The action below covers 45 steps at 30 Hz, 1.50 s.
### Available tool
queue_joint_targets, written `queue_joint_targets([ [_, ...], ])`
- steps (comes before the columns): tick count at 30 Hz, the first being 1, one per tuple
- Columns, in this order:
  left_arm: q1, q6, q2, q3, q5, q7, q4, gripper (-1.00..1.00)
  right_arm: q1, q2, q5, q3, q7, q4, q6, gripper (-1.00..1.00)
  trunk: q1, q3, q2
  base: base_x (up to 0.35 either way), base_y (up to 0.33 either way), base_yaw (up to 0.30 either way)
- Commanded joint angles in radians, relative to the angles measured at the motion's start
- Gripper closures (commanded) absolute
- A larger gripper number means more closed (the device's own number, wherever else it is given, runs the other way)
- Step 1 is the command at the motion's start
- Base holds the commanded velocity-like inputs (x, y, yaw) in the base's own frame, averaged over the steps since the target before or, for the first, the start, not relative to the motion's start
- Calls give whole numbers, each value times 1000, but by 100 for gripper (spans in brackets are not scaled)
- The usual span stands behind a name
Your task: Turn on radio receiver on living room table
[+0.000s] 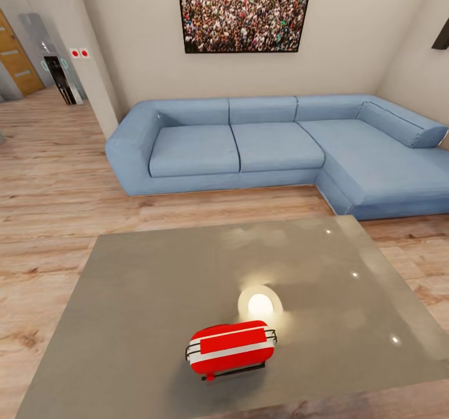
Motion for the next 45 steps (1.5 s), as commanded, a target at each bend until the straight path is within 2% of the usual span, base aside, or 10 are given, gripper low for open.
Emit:
queue_joint_targets([
  [1, 0, 0, 0, 0, 0, 0, 0, -100, 0, 0, 0, 0, 0, 0, 0, -100, -4, 3, 7, 0, 0, 0],
  [15, 0, 0, 1, -1, 0, 1, 0, -100, 0, 0, 0, 2, 0, 1, 0, -100, -4, 3, 7, 0, 0, 0],
  [26, 0, 0, 0, -1, 0, 1, 0, -100, 0, 0, 1, 2, 0, 1, 0, -100, -46, 38, 84, 0, 0, 0],
  [36, 0, 0, 0, -1, 0, 2, 0, -100, 0, 4, -2, -1, -3, 1, 0, -100, -46, 37, 84, 0, 0, 0],
  [45, 0, 0, 0, -1, 0, 1, 0, -100, 0, 0, -2, -3, -3, 1, -3, -100, -46, 24, 84, 0, 0, 0],
])
